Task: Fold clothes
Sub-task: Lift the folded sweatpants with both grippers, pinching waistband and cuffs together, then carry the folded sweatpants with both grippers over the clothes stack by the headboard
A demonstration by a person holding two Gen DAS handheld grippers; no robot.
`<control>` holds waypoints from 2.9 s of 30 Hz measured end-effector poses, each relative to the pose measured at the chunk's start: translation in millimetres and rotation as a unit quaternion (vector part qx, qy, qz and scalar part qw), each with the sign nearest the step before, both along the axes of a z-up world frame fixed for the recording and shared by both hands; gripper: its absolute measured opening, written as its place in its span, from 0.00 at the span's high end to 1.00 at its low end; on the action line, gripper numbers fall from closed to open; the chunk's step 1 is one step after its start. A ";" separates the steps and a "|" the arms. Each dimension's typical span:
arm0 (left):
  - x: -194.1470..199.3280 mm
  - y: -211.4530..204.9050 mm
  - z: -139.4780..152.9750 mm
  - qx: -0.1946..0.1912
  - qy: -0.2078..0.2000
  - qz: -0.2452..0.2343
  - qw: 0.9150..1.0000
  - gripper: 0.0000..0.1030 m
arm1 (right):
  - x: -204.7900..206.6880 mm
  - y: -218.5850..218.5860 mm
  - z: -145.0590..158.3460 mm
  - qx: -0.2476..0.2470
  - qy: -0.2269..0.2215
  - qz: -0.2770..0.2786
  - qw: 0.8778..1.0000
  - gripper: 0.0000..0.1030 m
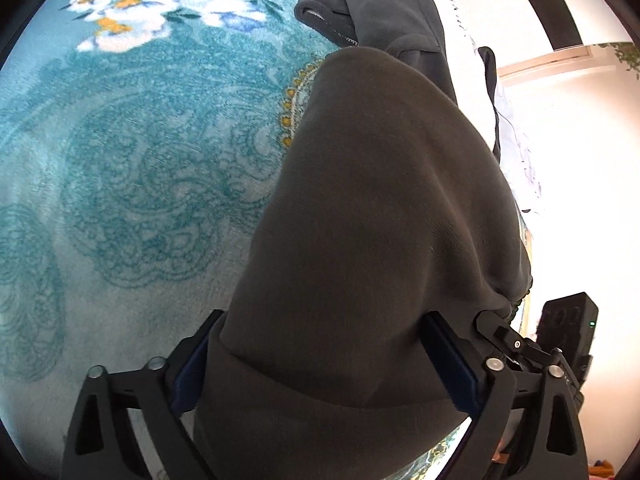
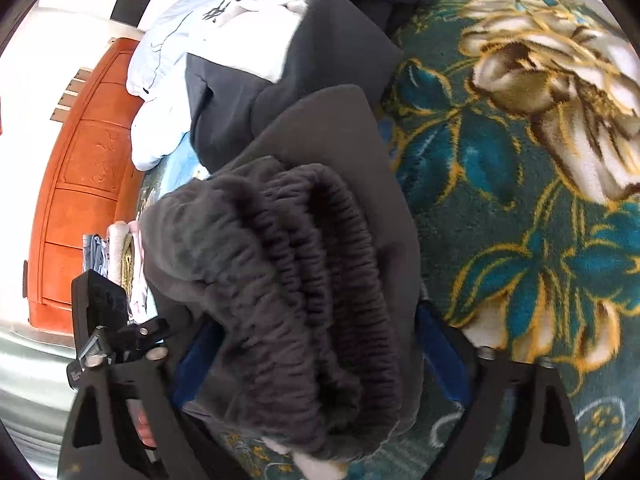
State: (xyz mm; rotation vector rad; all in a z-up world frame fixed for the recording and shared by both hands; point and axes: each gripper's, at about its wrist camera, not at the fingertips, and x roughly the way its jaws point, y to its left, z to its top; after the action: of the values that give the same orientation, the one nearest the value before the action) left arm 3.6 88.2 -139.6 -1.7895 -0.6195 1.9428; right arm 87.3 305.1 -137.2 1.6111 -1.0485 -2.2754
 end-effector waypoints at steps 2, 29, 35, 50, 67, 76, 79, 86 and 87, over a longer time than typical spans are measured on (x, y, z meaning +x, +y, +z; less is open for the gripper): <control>1.3 1.9 4.6 -0.005 0.010 -0.002 1.000 0.17 | 0.7 -3.2 7.5 0.007 0.001 0.001 1.000 0.29; 52.1 -139.4 154.0 0.049 0.239 0.142 0.959 0.43 | -44.2 -118.5 176.2 0.079 0.127 0.132 0.980 0.48; 48.1 -231.0 194.8 0.042 0.266 0.211 0.940 0.43 | -97.5 -213.0 227.8 0.085 0.171 0.221 0.956 0.48; 22.8 -491.7 266.6 -0.022 0.306 0.419 0.855 0.42 | -244.6 -549.5 318.4 0.060 0.225 0.455 0.860 0.48; -39.1 -623.0 185.4 -0.036 0.219 0.535 0.815 0.43 | -352.8 -798.8 261.9 0.091 0.191 0.614 0.761 0.48; -51.1 -617.5 177.0 -0.058 0.220 0.508 0.831 0.41 | -389.3 -788.3 194.1 0.048 0.145 0.586 0.796 0.45; -49.2 -618.0 184.3 -0.064 0.212 0.499 0.838 0.39 | -389.6 -785.0 202.7 0.048 0.140 0.597 0.788 0.41; -34.8 -617.3 208.9 -0.102 0.216 0.493 0.837 0.32 | -389.6 -768.8 233.1 0.065 0.166 0.585 0.791 0.37; -33.4 -616.9 212.4 -0.111 0.218 0.490 0.837 0.32 | -389.2 -766.8 239.0 0.067 0.173 0.579 0.794 0.37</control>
State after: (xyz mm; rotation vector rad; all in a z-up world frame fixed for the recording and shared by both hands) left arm -29.8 -528.7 72.8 -1.0791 -1.3548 3.0643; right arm -301.9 -461.7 101.8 1.2045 0.2341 -1.6100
